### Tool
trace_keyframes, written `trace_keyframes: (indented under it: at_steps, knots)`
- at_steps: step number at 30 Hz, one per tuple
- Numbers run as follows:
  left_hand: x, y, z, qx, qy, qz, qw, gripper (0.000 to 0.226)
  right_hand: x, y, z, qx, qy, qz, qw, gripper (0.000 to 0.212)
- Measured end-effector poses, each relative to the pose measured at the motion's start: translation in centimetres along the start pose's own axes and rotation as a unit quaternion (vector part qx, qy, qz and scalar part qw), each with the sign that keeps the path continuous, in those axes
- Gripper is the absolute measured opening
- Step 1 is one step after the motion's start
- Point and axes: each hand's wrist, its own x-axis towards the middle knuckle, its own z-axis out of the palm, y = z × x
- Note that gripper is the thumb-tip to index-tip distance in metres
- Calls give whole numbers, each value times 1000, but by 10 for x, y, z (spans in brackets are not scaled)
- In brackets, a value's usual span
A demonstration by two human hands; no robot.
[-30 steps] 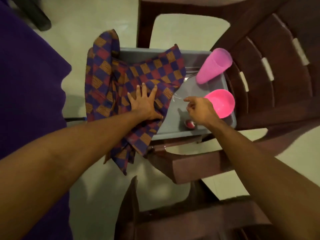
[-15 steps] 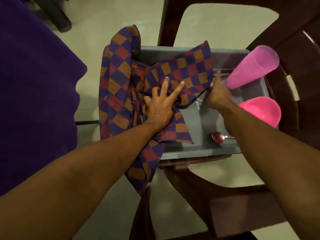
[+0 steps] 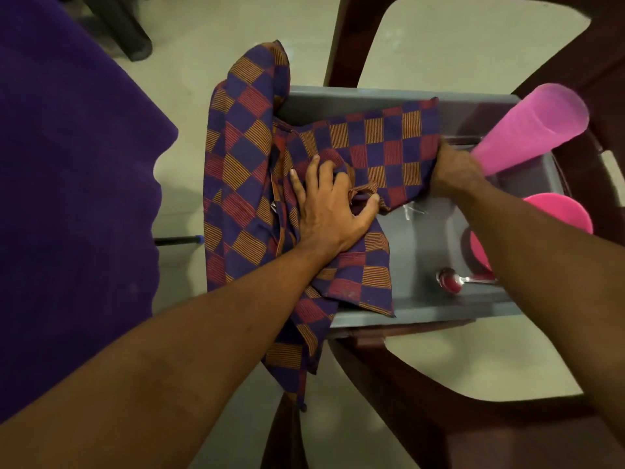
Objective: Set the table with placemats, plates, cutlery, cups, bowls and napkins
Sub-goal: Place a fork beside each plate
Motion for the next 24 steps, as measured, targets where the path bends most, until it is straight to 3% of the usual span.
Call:
trace_keyframes:
  at_steps: [3,8,11,14,18,24]
  knots:
    - [2,3,1,24,-17,-8,1000,51,0,0,-2,-14,5,7,1000,45]
    - [1,1,-2,-42,15,-9,999,17,1,10,-2,-6,44,-21,999,43]
    - [-1,2,-3,-44,27,-4,999,37,-1,9,-6,-5,32,-27,999,53]
    - [-1,1,0,16,-4,51,999,58,1,5,-10,-45,-15,-30,998,62]
    - [1,2,2,51,-24,61,997,23,2,5,-11,-66,-25,-19,997,66]
    - [2,6,1,27,-10,16,999,21,-6,13,-11,-121,-30,-66,990,38]
